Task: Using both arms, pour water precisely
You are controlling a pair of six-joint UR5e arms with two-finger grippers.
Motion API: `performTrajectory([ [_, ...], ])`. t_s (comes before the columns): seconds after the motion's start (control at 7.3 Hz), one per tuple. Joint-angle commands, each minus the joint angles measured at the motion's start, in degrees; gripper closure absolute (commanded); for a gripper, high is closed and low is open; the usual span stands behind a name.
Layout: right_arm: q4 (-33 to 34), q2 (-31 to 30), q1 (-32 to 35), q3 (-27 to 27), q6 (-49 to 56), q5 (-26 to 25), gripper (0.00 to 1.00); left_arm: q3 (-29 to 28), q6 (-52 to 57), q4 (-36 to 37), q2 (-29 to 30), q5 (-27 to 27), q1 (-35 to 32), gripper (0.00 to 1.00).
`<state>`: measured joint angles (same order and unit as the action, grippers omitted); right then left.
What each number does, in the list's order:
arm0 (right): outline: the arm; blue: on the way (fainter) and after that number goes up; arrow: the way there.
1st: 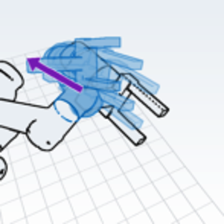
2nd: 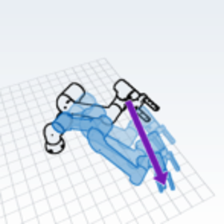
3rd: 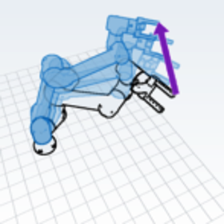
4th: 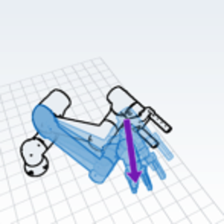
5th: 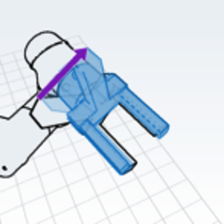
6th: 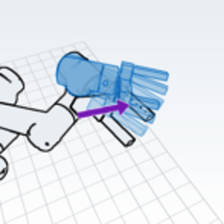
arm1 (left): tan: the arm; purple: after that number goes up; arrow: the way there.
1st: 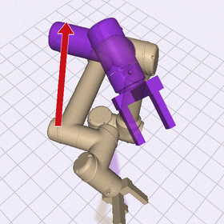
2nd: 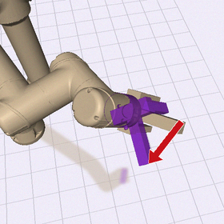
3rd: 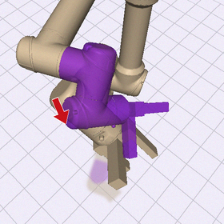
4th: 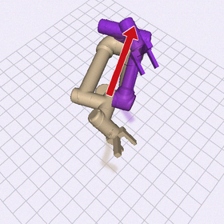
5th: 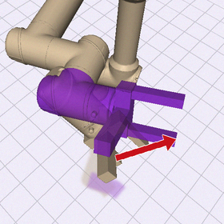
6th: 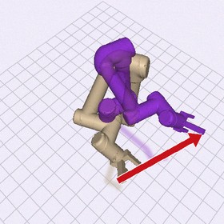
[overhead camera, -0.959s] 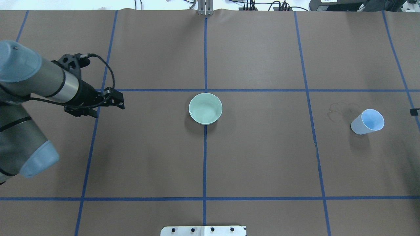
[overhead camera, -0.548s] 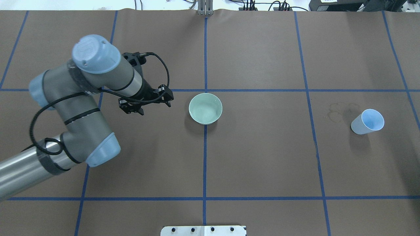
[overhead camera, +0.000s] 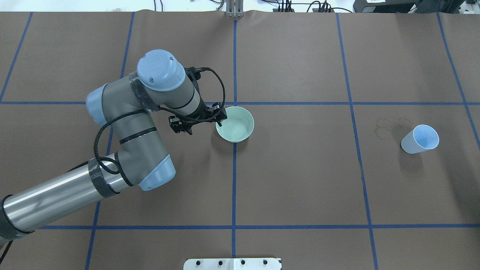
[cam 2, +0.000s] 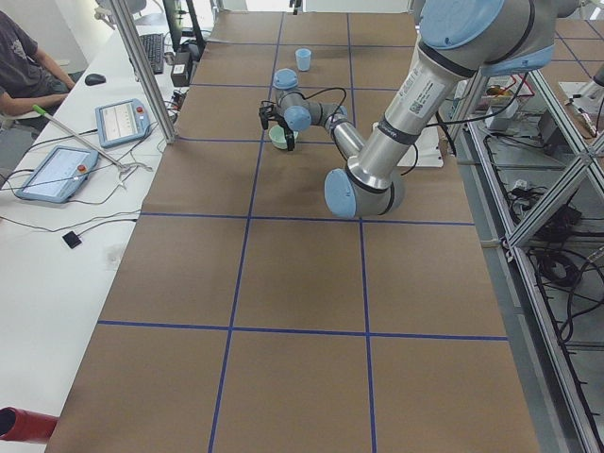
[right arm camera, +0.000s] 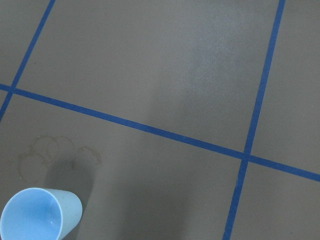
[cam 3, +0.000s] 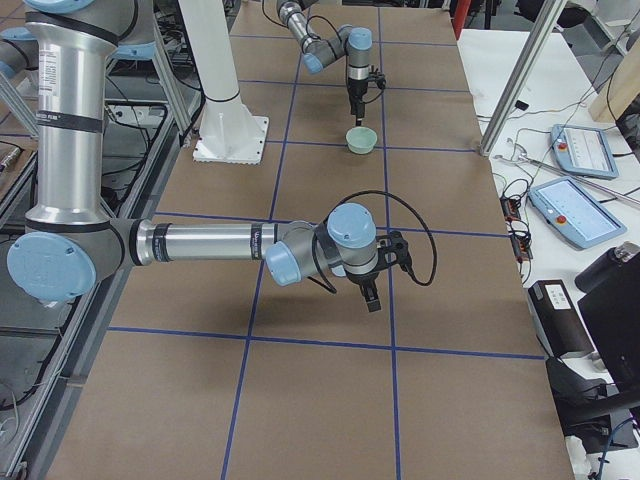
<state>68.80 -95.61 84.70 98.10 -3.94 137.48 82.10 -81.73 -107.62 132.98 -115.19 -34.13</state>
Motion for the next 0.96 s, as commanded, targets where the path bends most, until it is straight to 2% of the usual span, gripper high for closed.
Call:
performTrajectory([
  [0.0,0.81,0.25,0.02,0.07,0.78,-0.2,0.0,-4.49,-1.23,-7.16,0.52,0.23,0.21,0.3],
  [0.14,0.81,0.25,0.02,0.07,0.78,-0.2,0.0,-4.14,-2.37,-7.26,0.61,0.15,0.21,0.99],
  [0.55,0.72,0.25,0.02,0.07,0.86,-0.11,0.0,-3.97,-2.55,-7.26,0.7,0.14,0.21,1.0],
  [0.68,0.72,0.34,0.02,0.16,0.86,-0.11,0.0,-2.14,-2.56,-7.08,0.53,-0.12,-0.49,1.0],
  [0.82,0.64,0.34,0.02,0.25,0.86,-0.11,0.0,3.8,-2.47,-6.56,-3.3,-1.16,-2.41,1.0],
])
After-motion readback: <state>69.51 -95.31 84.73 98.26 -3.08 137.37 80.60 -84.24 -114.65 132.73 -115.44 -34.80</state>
